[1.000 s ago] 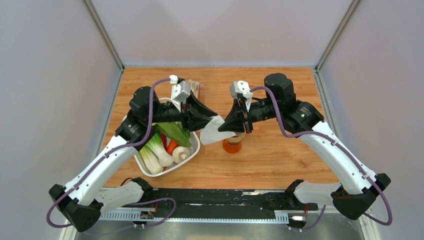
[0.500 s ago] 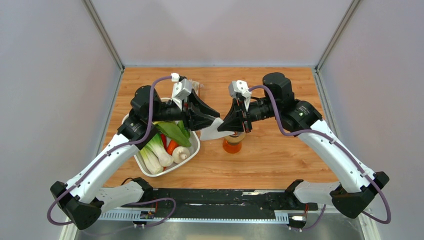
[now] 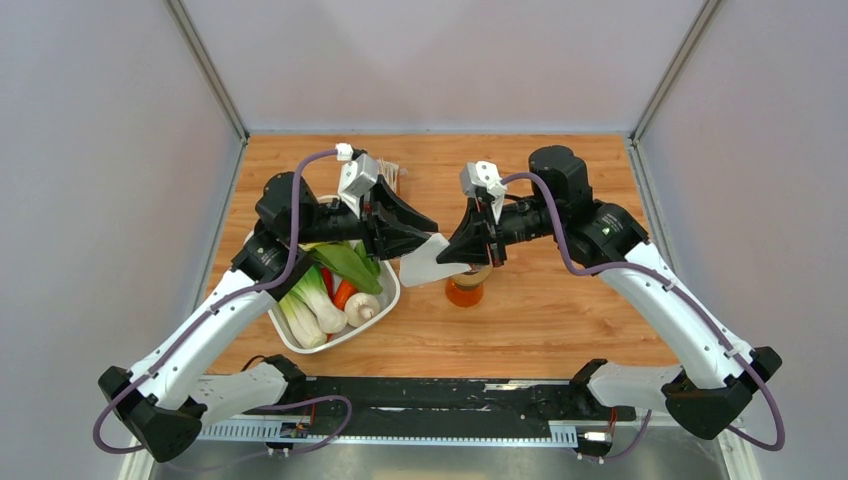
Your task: Place the coffee filter in the dripper
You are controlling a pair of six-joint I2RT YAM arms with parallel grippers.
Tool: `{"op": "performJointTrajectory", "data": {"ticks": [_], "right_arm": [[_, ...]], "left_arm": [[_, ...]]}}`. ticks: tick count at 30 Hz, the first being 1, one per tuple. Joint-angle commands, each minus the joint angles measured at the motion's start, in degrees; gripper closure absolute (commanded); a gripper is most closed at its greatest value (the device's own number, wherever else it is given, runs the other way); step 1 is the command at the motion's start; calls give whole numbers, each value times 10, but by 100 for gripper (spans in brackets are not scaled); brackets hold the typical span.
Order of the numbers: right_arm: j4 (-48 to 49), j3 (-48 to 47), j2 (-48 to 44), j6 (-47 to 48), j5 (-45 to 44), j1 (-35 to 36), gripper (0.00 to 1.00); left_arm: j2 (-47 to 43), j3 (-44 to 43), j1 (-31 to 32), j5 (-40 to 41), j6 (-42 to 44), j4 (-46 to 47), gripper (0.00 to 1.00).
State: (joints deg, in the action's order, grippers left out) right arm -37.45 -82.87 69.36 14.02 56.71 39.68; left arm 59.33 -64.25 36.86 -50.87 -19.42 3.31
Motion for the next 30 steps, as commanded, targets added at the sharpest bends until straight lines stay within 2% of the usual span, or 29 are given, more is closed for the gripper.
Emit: {"op": "performJointTrajectory", "data": {"ticks": [1,18,30], "right_arm": [[-4,-5,-15,6,10,3,100],[15,-40,-24,-2,11,3,100],[35,-66,-16,-17,7,3,100]], "left_arm": [[-19,-21,-5,-4,-25,52,58],[-29,31,-5,-8,23,1,55],[-41,70,-5,-22,13,9,48]]}}
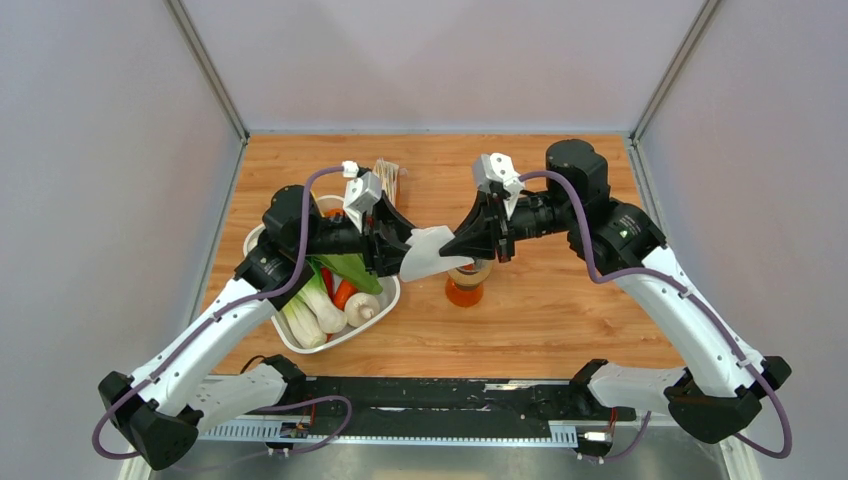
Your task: Place the coffee filter in the dripper
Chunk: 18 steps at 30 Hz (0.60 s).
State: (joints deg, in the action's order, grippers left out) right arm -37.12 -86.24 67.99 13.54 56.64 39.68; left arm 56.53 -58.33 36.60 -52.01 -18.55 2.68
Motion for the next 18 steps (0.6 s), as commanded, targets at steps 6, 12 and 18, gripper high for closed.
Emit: {"op": "performJointTrajectory", "data": {"ticks": [6,12,18], "right_arm": [[48,-30,-9,-12,-17,2,100],[69,0,-36,23,-48,2,100],[78,32,-62,80,-72,3,100]], "left_arm": [[-17,26,-3,2,-27,33,48],[-10,35,-17,15,-134,95,47],[1,12,-26,25,-174,65,45]]}}
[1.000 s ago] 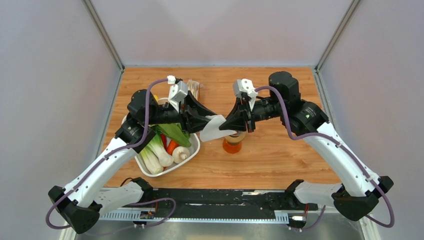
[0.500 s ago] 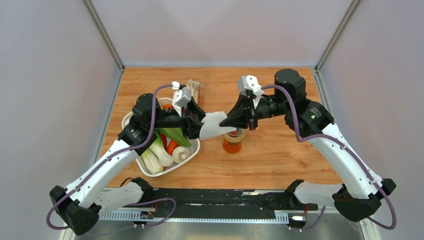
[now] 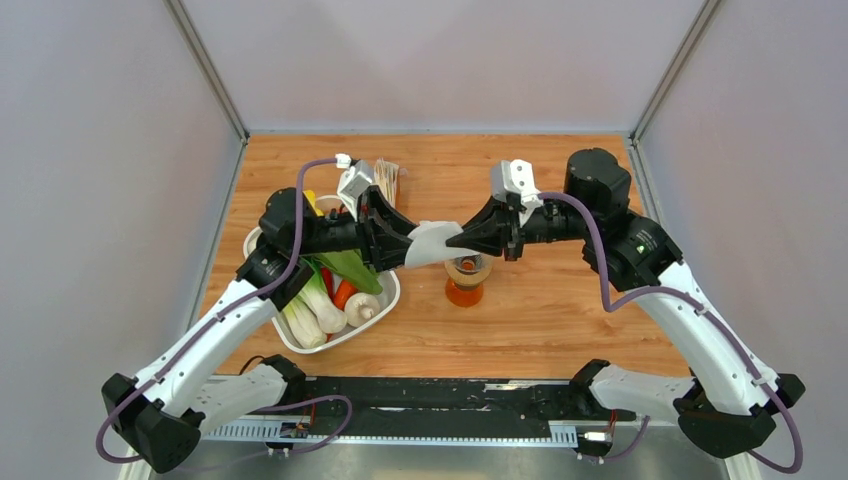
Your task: Place the coffee filter in the dripper
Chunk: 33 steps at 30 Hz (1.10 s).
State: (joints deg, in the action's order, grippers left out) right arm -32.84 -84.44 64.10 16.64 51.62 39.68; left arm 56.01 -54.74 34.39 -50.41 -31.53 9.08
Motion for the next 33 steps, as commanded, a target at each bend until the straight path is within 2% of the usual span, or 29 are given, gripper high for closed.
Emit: {"op": "performJointTrajectory", "data": {"ticks": [1,8,16,33], "right_arm": [[43,18,-26,56,-26,3,100],[146,60,-46,60,-53,3,100],[202,97,-68,79,-94,3,100],[245,133,-81,123,-146,10,100]], "left_arm": [[10,-29,-5,6,-46,-5,44],[68,-82,-7,-54,-85,-41,44],[87,-77,-41,-95,-213,55,44],[103,-78,-88,-87,-326,60,42]]}}
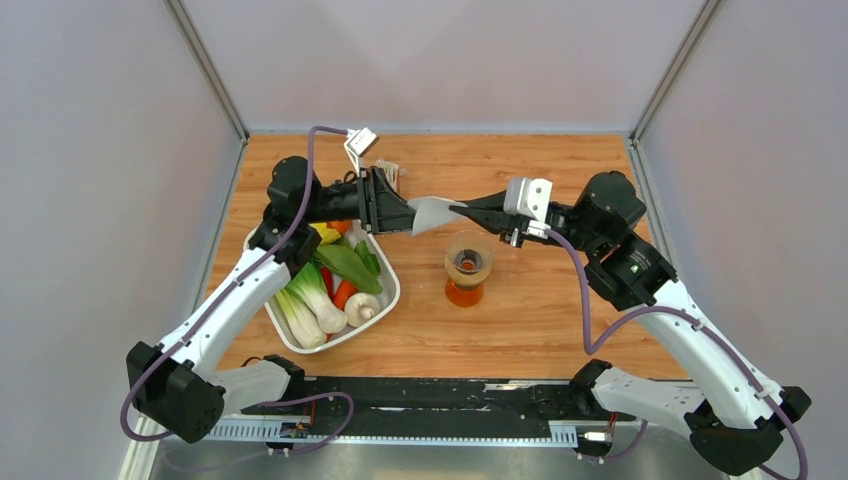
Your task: Place the coffee filter in the dripper
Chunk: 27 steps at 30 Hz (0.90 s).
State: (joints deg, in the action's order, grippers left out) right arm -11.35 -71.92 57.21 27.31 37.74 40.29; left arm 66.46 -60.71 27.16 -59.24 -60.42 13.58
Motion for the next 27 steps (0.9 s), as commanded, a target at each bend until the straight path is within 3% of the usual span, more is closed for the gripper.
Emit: {"op": "performJointTrajectory", "data": {"ticks": [1,6,14,27], "right_arm": [[27,8,-12,14,-6,4,100],[22,12,-9,7,-9,9,100],[35,23,-10,19,-95,50,100],[72,39,-6,16,-105,55,100]], "left_arm": [[-3,-19,-16,1,-37,15,42],[-7,-13,-16,9,-38,20,41],[-4,15,-36,20,-89,56,41],[2,38,-45,9,-127,110,43]]}}
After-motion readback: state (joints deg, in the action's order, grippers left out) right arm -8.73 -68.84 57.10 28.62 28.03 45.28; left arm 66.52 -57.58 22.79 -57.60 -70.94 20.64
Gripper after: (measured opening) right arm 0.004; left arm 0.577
